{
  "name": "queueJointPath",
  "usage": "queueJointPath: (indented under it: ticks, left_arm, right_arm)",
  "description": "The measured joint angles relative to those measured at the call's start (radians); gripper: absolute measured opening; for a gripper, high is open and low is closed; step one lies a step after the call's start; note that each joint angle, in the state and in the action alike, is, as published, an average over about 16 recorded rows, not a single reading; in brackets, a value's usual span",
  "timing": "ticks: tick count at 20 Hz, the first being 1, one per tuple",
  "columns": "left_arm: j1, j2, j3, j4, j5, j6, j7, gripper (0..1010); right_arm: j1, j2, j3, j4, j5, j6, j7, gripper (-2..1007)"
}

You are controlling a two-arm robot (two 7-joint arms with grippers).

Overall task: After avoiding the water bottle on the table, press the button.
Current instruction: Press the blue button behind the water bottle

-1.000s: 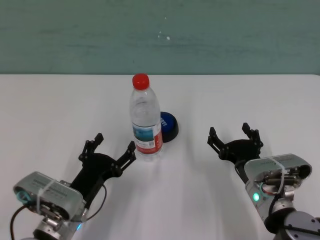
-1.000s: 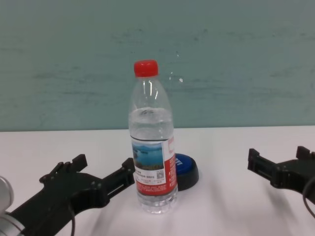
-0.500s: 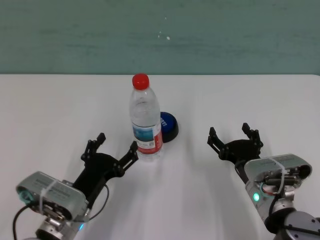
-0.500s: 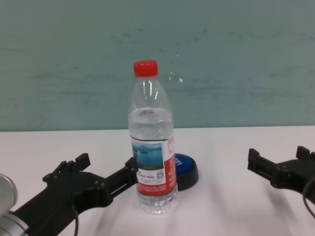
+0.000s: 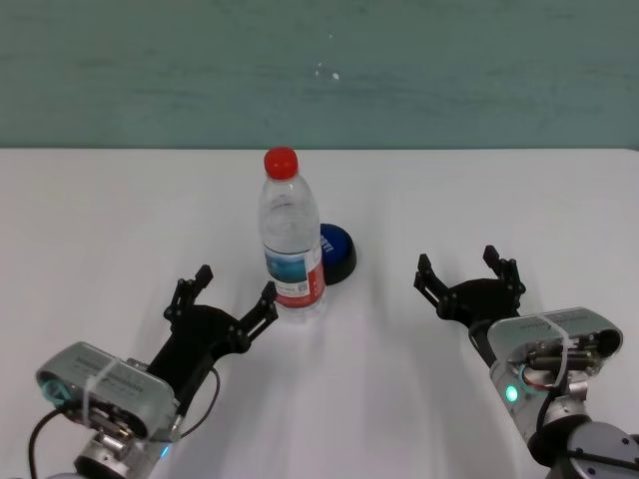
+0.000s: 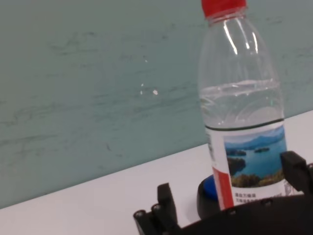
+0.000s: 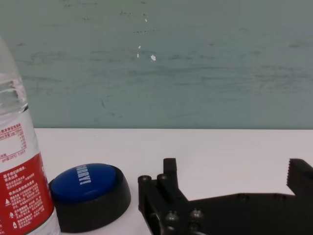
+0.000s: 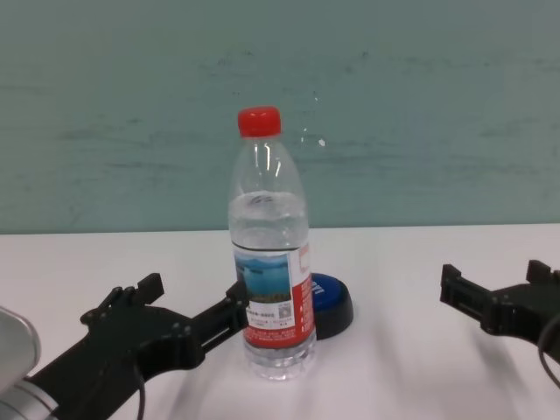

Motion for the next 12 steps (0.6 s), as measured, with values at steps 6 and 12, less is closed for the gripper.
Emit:
queueJointPath:
  ticks: [6,12]
  left_arm:
    - [-0.004,-0.003,0.002,0.006,0.005,-0.002,0.003,1010]
    - [-0.008,-0.006,0.004,0.011,0.009,-0.003,0.005,1010]
  right_arm:
    - [0.000,0.000,0.000,0.000,0.000,0.000,0.000,1004]
    - [0.000,0.000,0.000,0.000,0.000,0.000,0.000,1004]
